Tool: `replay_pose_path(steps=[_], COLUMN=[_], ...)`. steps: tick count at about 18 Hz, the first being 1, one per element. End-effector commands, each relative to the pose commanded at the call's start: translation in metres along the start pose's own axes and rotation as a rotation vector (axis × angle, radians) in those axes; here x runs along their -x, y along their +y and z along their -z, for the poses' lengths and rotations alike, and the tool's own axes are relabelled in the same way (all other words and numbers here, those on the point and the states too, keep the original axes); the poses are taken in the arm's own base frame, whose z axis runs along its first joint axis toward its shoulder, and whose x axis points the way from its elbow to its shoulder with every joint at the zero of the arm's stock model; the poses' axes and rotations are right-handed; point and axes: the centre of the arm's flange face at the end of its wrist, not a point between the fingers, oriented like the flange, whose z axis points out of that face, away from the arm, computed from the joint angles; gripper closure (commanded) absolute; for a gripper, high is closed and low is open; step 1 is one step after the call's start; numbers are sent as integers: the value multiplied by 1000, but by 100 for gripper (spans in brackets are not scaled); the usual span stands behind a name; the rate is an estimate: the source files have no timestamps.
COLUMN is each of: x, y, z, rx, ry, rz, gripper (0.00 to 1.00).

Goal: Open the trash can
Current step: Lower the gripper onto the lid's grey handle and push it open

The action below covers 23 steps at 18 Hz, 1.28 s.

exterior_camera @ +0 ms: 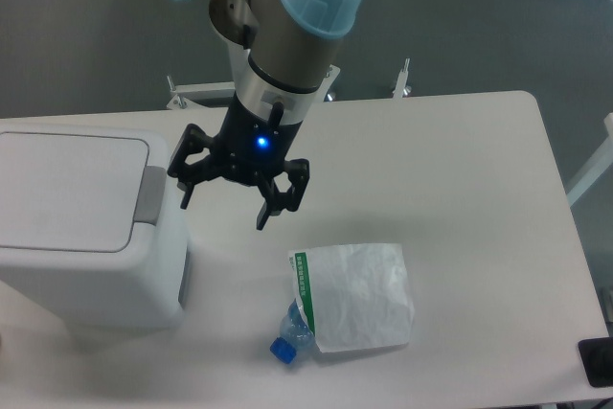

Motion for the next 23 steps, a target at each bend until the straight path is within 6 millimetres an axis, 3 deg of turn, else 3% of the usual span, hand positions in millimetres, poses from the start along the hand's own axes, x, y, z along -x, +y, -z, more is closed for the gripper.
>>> replay_pose_path(steps=[4,10,13,23], x=[-1,-17,-20,-18], y=[8,20,21,15], z=[-11,-16,-14,-38], rx=[21,33,30,30], ry=[0,12,12,7], rz=[28,21,26,17], gripper=[0,0,0,0])
